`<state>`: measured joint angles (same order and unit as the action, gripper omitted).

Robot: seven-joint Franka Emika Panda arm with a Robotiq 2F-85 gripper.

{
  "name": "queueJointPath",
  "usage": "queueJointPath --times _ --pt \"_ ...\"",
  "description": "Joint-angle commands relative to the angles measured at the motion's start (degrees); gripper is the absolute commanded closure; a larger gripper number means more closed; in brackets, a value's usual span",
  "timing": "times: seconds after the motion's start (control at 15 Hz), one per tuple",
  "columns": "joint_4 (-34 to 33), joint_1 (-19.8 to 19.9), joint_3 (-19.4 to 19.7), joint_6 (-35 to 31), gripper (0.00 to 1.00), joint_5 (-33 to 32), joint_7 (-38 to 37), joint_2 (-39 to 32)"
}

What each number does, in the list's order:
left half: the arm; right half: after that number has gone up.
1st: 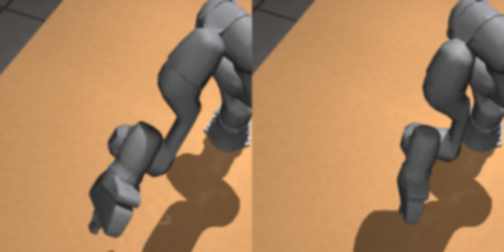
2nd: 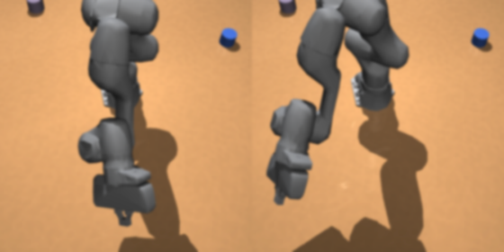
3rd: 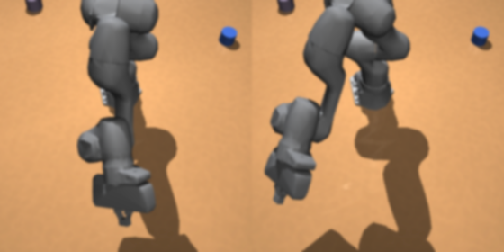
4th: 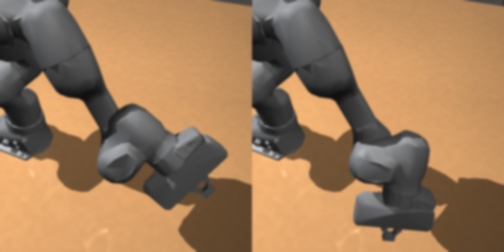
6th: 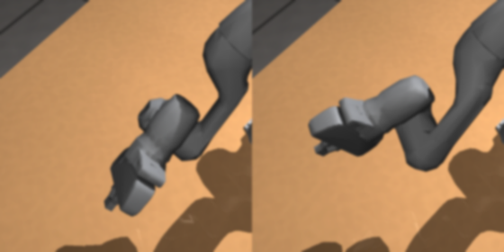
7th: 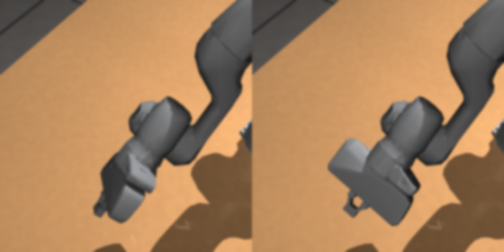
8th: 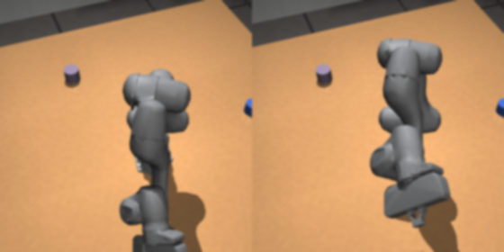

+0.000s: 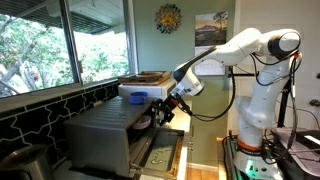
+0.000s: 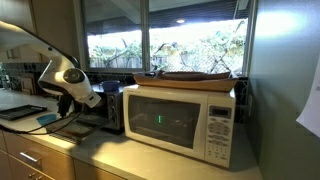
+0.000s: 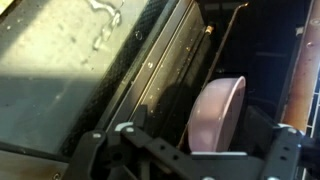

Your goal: Pour the contents in the container in the oven into the blue bowl

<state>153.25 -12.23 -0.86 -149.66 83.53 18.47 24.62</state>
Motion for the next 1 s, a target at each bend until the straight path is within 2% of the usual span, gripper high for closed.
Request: queueJointPath --times 0.0,0.27,0.47,0.6,0.8,0.93 --pt "-0.54 -1.08 -0.06 -1.48 0.0 7.63 5.63 -2.18" --pt "-1.58 -1.05 -0.45 -1.33 0.06 15.04 10.8 -3.83" --pt "-2.68 -0.91 -0.97 -1.39 0.02 20.66 14.05 -5.34" --pt "-3.45 -0.73 -1.27 -1.12 0.05 23.98 16.3 -6.26" --pt "-4.53 -0.58 -1.74 -1.1 0.17 27.42 18.71 -7.78" --pt "-5.18 -0.41 -1.92 -1.33 0.2 29.57 20.12 -8.64"
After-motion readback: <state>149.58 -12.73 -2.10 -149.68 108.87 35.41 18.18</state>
